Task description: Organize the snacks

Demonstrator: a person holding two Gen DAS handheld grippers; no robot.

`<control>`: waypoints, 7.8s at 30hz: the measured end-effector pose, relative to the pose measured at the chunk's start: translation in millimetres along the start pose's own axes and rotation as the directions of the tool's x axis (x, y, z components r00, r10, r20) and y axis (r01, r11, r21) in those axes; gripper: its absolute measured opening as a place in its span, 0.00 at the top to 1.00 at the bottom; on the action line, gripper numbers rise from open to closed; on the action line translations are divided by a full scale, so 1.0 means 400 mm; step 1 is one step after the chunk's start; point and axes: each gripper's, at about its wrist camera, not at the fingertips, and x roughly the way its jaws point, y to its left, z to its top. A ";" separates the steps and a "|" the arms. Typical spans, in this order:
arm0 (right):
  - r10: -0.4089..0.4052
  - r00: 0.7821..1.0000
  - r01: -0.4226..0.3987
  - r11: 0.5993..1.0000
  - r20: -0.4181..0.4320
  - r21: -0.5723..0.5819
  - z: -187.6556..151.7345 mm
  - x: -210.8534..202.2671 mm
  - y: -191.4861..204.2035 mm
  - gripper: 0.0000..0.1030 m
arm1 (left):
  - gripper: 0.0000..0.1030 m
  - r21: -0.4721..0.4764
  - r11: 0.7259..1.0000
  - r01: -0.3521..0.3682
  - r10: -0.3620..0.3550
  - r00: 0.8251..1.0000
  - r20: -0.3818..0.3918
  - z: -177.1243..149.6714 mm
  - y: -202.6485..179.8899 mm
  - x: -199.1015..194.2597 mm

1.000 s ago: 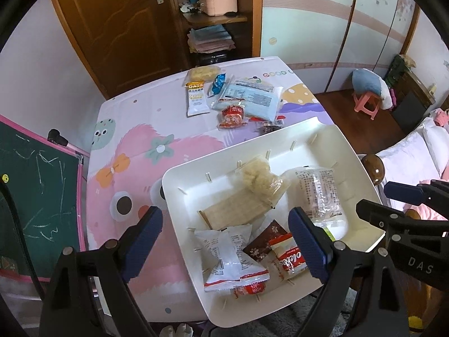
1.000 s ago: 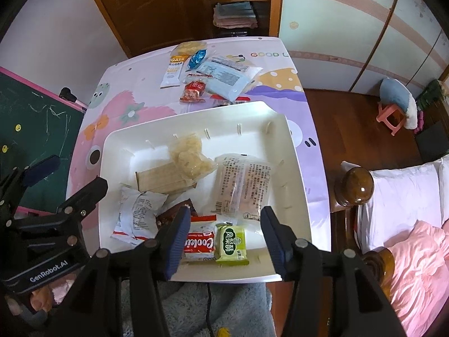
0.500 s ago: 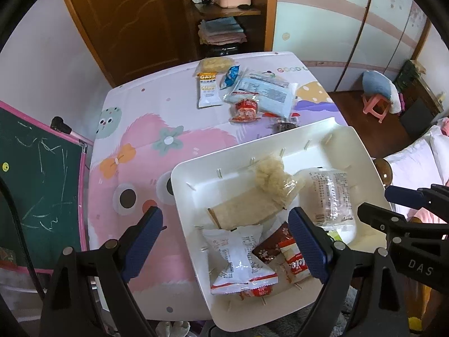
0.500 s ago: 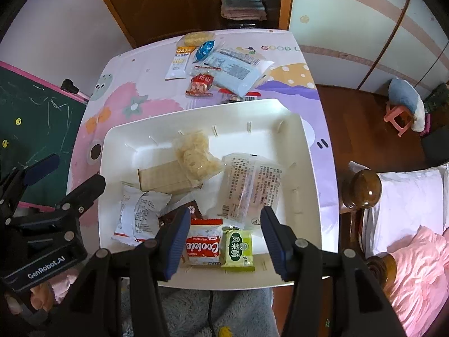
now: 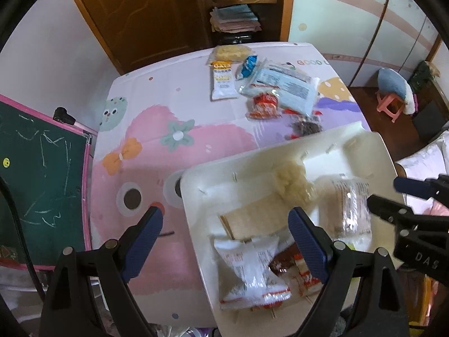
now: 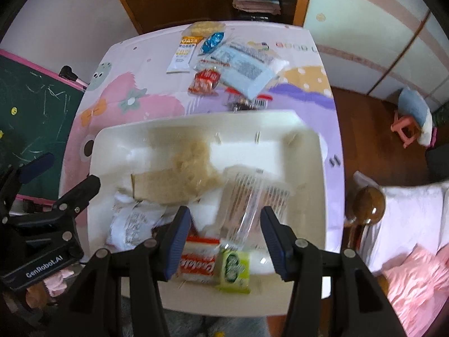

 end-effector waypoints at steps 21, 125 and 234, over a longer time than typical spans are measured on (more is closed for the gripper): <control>0.028 0.959 0.046 0.967 0.283 -0.250 0.723 -0.087 -0.077 0.39 | 0.12 -0.042 0.992 -0.123 0.125 0.991 0.049 0.587 0.102 0.162; 0.145 0.967 -0.154 0.988 0.208 0.029 -0.103 -0.190 -0.025 0.33 | 0.86 0.192 0.938 0.289 -0.321 0.932 0.166 -0.068 -0.039 -0.261; 0.027 0.966 0.014 0.988 -0.256 0.156 0.357 0.439 -0.092 0.38 | 0.29 -0.139 0.982 0.126 -0.149 0.974 -0.173 0.447 -0.073 0.430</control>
